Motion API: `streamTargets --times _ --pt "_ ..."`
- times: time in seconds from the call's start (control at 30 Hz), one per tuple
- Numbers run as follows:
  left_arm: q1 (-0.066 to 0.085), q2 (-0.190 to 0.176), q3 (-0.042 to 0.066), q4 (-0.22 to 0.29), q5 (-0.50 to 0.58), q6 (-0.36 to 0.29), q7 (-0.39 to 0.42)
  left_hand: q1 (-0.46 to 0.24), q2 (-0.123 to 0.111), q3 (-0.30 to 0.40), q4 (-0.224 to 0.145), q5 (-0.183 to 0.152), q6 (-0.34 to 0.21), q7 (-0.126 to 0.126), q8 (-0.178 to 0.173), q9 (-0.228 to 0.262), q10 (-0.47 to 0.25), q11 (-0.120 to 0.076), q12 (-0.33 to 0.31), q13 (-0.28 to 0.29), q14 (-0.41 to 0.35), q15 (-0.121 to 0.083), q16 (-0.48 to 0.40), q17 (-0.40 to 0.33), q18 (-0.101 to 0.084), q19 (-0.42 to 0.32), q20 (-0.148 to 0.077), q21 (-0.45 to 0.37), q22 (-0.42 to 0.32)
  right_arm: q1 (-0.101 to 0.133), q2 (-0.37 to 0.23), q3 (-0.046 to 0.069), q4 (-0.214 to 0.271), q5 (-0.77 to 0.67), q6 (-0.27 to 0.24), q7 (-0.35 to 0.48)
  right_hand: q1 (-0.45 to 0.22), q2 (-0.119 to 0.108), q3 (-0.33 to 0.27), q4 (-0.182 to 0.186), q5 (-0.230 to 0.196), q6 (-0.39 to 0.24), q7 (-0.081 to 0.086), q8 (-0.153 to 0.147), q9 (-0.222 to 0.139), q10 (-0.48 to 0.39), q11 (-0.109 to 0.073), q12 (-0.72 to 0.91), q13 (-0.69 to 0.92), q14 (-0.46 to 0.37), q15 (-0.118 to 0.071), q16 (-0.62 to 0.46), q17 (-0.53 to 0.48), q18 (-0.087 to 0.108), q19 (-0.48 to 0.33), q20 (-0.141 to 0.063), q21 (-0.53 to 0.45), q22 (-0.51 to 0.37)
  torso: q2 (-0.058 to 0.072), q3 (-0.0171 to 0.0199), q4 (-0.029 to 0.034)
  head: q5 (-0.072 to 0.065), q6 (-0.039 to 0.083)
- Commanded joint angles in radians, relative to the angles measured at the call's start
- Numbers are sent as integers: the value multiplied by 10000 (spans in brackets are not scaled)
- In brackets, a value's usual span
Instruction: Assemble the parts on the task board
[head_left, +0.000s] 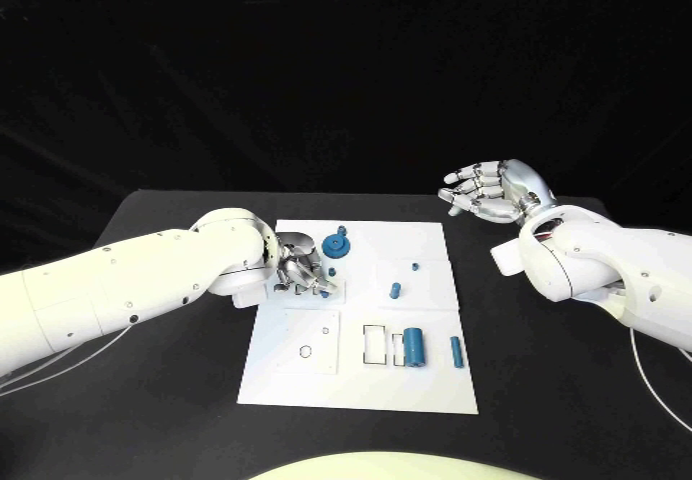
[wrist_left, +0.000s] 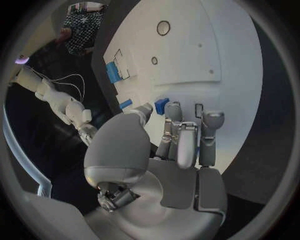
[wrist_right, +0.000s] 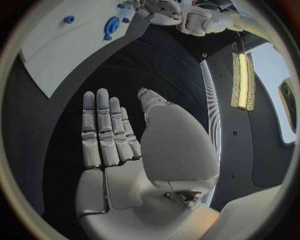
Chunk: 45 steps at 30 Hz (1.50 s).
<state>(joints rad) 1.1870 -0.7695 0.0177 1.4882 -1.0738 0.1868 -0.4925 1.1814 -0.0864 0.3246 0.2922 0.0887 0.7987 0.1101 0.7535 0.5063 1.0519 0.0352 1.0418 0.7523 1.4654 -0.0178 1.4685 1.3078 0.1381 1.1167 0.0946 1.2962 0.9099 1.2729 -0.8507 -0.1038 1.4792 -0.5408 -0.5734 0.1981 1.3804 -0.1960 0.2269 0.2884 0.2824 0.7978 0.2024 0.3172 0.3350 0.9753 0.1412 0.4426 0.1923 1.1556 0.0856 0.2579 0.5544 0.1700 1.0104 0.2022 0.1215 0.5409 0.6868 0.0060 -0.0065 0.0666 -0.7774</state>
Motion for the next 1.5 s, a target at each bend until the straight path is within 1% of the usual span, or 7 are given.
streamTargets --times 0.03,0.3,0.47,0.67,1.23,1.37,1.5 --pt "50 27 0 -23 26 282 22 228 20 155 -2 31 17 -102 76 43 97 -41 61 51 94 -71 62 267 -82 -4 -39 38 18 1 8 6 -3 -12 88 20 73 25 43 -31 31 -6 161 -58 -9 8 63 -41 -8 -52 46 -36 -8 117 -52 3 -63 -9 0 -2 8 -9 -11" --pt "55 78 -2 -104 21 413 10 537 86 491 -11 11 53 -162 160 159 279 -96 223 282 145 -118 108 369 -104 60 -68 126 161 1 23 5 -14 -12 111 3 75 29 45 -30 31 2 160 -57 -11 20 63 -47 -25 -48 47 -50 -14 117 -57 6 -73 -24 8 -2 -13 -32 -52" --pt "56 93 -3 -111 22 323 41 1186 134 1500 -23 -53 2 -224 297 406 352 -168 243 366 169 -186 126 420 -113 53 -120 197 247 0 25 5 -19 -12 130 -8 75 33 47 -28 31 8 159 -55 -12 29 62 -49 -35 -45 47 -58 -17 118 -58 7 -79 -33 2 -7 -1 -43 -66" --pt "57 70 -3 -99 137 118 131 1643 -299 3618 -234 -94 -188 -251 649 1015 539 -198 290 513 217 -212 168 530 -141 115 -165 327 435 0 25 4 -26 -12 157 -33 74 42 50 -24 31 21 156 -51 -14 47 59 -54 -55 -38 47 -74 -24 119 -61 9 -90 -51 -3 -6 12 -40 -82" --pt "56 -331 -1 119 821 -521 164 751 -1117 5955 -1407 22 -9 -327 938 1654 1161 -296 720 1101 494 -312 422 1113 -261 594 -262 769 1183 -10 -14 2 -36 -12 230 -110 64 44 48 -18 28 36 153 -47 -19 69 58 -63 -87 -33 48 -102 -34 120 -64 13 -106 -78 -5 -2 21 -28 -96" --pt "56 -424 -1 170 948 -636 115 462 -1236 6267 -1663 133 88 -374 987 1736 1349 -345 820 1224 582 -359 501 1303 -297 750 -304 880 1388 -10 -28 1 -27 -12 236 -117 64 44 48 -18 28 36 153 -47 -19 69 58 -63 -87 -33 48 -102 -34 120 -64 13 -106 -78 -7 3 21 -16 -115" --pt "56 -497 -3 257 823 -795 67 -28 -1380 6587 -2047 794 238 -446 1059 1857 1595 -421 915 1341 691 -434 597 1549 -341 943 -383 1016 1639 -11 -40 1 -25 -12 235 -122 59 42 45 -17 27 38 153 -48 -21 74 59 -69 -100 -36 50 -115 -38 120 -66 15 -113 -90 -9 1 13 -4 -148"
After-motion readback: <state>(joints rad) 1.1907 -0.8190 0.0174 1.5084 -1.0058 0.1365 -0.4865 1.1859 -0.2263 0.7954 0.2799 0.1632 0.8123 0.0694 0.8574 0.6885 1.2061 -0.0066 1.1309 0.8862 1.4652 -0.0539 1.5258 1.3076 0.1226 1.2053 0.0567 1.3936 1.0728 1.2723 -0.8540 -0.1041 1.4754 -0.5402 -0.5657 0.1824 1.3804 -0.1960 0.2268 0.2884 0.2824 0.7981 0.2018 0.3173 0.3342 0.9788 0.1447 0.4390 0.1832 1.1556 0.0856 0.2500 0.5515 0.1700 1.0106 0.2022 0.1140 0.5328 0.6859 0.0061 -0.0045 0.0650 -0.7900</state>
